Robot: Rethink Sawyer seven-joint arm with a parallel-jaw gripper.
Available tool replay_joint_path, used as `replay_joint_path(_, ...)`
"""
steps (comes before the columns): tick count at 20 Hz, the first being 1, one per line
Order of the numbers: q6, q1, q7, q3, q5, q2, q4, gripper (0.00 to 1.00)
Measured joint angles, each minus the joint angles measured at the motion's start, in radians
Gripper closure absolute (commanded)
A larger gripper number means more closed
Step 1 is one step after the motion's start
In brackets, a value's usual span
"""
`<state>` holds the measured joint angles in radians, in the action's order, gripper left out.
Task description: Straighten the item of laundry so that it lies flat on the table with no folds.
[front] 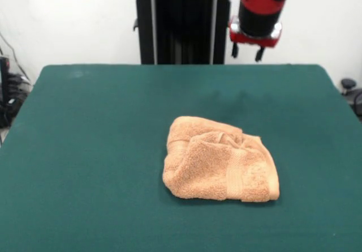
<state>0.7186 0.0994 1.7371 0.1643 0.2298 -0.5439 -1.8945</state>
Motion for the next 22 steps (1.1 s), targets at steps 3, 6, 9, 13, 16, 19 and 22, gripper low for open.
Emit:
replay_joint_path(3,0.000,0.008,0.000,0.000,0.019,0.039,0.050,0.00)
replay_joint_path(6,0.000,0.015,0.000,0.000,0.035,0.069,0.094,0.00)
replay_joint_path(9,0.005,0.018,0.000,0.000,0.047,0.082,0.125,0.00)
replay_joint_path(13,0.046,0.023,0.000,0.003,0.052,0.084,0.161,0.00)
replay_joint_path(16,0.114,0.026,0.005,0.012,0.052,0.085,0.188,0.00)
replay_joint_path(19,0.255,0.033,0.024,0.025,0.051,0.085,0.230,0.00)
replay_joint_path(22,0.424,0.043,0.076,0.032,0.051,0.085,0.276,0.00)
